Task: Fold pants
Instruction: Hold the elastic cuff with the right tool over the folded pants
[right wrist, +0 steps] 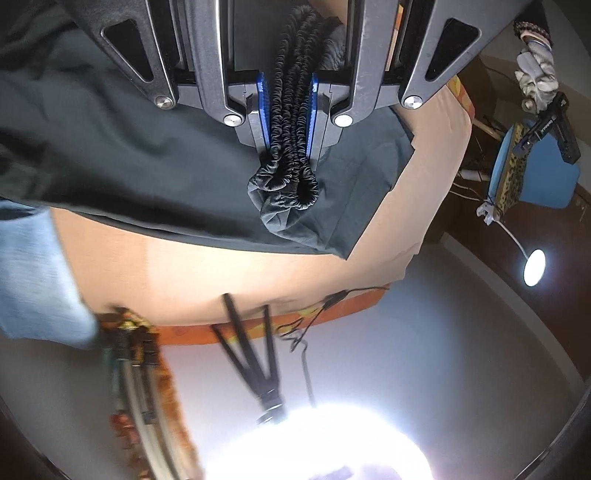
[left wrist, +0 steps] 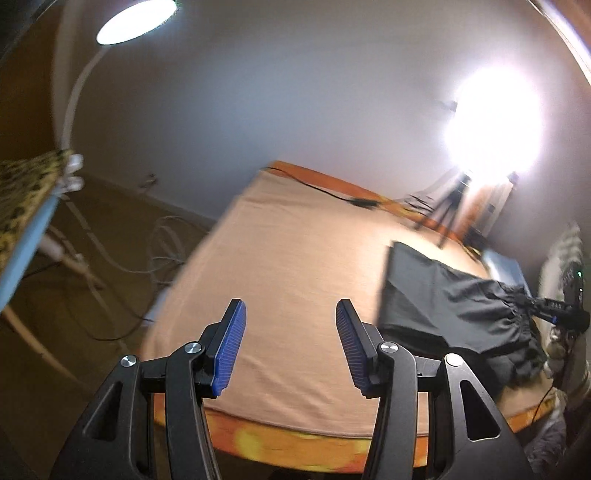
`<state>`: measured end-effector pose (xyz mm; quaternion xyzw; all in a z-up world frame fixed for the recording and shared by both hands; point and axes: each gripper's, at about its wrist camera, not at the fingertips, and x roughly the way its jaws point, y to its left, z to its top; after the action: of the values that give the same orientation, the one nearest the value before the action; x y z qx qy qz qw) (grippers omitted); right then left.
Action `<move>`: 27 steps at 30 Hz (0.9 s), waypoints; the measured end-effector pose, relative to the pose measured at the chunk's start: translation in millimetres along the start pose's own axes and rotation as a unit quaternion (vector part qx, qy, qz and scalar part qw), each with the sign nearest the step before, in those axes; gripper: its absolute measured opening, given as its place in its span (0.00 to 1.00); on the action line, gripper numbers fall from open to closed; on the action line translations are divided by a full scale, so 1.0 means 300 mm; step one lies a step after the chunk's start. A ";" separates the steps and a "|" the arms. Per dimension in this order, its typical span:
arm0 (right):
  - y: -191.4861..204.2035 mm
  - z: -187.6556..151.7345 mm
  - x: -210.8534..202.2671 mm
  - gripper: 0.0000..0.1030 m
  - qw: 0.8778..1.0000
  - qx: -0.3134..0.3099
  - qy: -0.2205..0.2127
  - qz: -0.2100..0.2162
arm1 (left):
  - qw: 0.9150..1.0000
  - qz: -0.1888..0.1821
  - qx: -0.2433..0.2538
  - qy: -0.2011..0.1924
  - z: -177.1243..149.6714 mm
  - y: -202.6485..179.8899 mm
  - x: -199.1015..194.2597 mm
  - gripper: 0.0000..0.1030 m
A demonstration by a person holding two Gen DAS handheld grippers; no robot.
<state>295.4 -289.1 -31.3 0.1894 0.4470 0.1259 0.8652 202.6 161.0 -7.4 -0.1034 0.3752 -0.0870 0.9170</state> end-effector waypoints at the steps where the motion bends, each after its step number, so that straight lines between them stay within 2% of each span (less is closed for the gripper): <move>1: -0.030 -0.006 -0.027 0.15 1.000 0.006 -0.004 0.000 | 1.000 -0.007 0.003 0.003 -0.004 -0.034 0.015 0.48; 6: -0.133 -0.026 -0.093 0.15 1.000 0.012 -0.005 -0.010 | 0.998 -0.034 0.031 0.039 -0.023 -0.221 0.113 0.48; 10: -0.237 -0.036 -0.145 0.15 0.999 0.031 -0.018 -0.019 | 0.995 -0.038 0.069 0.063 -0.047 -0.387 0.217 0.48; 17: -0.421 -0.055 -0.247 0.15 0.997 0.064 -0.040 -0.032 | 0.992 -0.052 0.054 0.103 -0.083 -0.508 0.364 0.48; 22: -0.551 -0.083 -0.299 0.15 0.994 0.093 -0.044 -0.026 | 0.990 -0.050 0.056 0.116 -0.109 -0.584 0.394 0.48; 27: -0.622 -0.103 -0.332 0.15 0.994 0.102 -0.039 -0.015 | 0.990 -0.072 0.036 0.119 -0.135 -0.628 0.418 0.48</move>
<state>222.4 -488.2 -57.6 0.2746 0.4260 0.0595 0.8600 247.0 -55.1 -71.7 -0.0862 0.4699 -0.1777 0.8604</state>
